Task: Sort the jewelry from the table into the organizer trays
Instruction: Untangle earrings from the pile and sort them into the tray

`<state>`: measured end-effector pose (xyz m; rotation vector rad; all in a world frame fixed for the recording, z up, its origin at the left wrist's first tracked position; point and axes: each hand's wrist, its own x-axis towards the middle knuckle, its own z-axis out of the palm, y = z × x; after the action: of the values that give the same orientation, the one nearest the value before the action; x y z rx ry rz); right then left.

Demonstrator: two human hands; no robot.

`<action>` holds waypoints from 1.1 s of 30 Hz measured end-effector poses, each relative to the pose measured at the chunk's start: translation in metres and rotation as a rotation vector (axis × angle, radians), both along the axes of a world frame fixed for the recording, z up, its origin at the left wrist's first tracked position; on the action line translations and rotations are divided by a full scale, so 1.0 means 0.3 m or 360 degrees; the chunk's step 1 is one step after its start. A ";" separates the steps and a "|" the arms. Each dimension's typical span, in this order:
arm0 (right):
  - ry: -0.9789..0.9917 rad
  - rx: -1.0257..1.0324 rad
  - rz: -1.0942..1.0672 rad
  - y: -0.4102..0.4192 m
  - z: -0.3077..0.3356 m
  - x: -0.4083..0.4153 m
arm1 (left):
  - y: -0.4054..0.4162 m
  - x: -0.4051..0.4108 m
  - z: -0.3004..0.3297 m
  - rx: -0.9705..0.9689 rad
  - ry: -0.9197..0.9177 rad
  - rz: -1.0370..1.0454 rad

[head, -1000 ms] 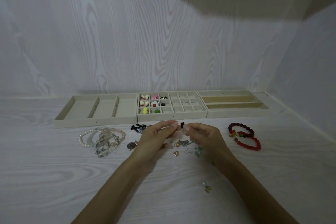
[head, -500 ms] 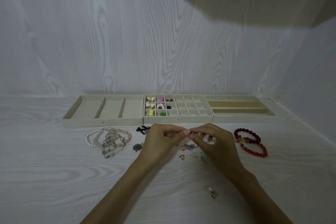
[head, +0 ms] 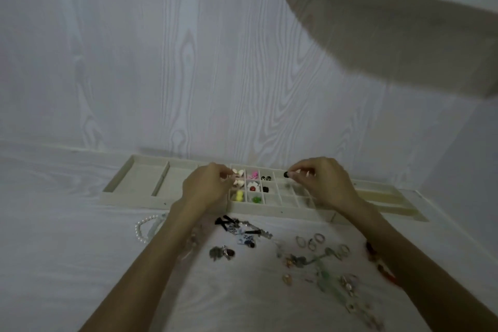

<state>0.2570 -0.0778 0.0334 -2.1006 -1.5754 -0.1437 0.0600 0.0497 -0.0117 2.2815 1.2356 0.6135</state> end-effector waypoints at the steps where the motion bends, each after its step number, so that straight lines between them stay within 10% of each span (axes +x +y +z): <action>1: -0.0030 -0.0146 -0.0026 0.038 -0.006 0.016 | 0.013 0.008 -0.016 -0.0018 0.0028 0.0007; 33: 0.0041 -0.0780 -0.0086 0.246 -0.100 0.044 | 0.079 0.002 -0.066 -0.0278 0.0039 -0.0092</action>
<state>0.2702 -0.0041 0.0035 -2.4974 -1.6635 0.2789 0.0605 0.0735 -0.0314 2.1766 1.1818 0.4403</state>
